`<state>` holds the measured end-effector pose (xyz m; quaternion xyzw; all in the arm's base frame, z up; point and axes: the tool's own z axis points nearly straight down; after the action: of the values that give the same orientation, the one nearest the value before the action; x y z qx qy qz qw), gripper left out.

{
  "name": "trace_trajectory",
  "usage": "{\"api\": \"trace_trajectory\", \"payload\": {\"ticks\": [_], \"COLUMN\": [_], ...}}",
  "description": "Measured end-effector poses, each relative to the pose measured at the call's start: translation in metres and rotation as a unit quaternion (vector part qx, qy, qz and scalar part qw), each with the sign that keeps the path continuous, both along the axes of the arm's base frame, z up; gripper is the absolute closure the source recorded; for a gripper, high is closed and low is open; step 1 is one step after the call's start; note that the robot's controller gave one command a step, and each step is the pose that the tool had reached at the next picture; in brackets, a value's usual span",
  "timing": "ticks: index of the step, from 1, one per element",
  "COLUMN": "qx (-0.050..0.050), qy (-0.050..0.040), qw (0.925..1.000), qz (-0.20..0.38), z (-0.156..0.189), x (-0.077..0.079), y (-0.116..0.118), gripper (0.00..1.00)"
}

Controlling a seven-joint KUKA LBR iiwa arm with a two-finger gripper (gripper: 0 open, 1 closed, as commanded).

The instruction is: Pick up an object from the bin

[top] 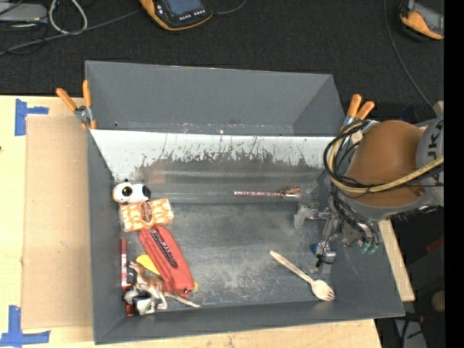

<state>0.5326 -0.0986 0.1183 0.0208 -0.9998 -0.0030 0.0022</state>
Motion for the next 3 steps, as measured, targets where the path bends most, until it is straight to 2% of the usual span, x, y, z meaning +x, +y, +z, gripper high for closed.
{"api": "trace_trajectory", "payload": {"ticks": [1, 2, 3], "qx": [0.0, 0.001, 0.003], "qy": [0.0033, 0.0008, 0.0041], "qw": [0.997, 0.9979, 0.9985], "qz": [-0.077, 0.065, 0.055], "z": [0.0, -0.003, -0.033], "x": [-0.026, -0.046, -0.051], "y": [-0.011, -0.04, -0.055], "gripper": [0.0, 0.0, 0.0]}}
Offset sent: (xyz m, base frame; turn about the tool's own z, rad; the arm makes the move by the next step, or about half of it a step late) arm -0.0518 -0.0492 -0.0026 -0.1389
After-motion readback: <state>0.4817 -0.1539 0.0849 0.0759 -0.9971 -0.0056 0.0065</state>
